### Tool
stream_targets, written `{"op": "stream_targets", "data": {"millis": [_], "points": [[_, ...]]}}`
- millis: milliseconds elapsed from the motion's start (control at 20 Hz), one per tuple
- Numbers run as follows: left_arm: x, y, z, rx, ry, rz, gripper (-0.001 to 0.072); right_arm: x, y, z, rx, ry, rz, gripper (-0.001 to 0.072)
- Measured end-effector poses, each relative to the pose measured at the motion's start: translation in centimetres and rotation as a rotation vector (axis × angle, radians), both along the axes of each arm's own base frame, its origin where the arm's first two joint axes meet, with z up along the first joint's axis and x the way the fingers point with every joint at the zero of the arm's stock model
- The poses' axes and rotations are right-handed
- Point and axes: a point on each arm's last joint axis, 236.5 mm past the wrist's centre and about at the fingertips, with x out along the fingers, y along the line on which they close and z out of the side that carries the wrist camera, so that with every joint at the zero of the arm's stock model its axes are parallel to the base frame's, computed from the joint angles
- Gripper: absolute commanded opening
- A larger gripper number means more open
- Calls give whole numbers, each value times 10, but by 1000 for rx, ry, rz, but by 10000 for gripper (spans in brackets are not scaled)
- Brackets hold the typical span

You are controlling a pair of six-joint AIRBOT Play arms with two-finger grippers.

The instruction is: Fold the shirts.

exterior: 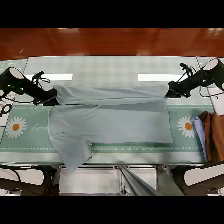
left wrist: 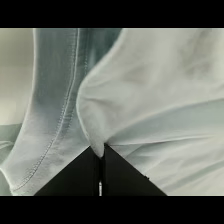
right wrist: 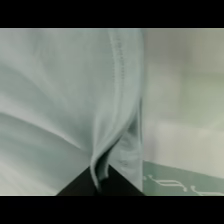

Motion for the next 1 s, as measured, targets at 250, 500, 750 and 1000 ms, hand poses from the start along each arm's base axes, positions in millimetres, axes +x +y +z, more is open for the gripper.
{"op": "stream_targets", "data": {"millis": [250,500,750,1000], "points": [[-7,-8,1,-38,27,2,18,-1,-1,-3,-6,14,-18,56],[-10,-9,7,-52,47,20,502,-2,1,2,11,22,-45,405],[-3,29,55,-17,-69,143,502,-16,-38,43,-19,-25,-129,405],[-66,60,69,-21,-95,347,503,-73,-47,44,0,-70,-273,408]]}}
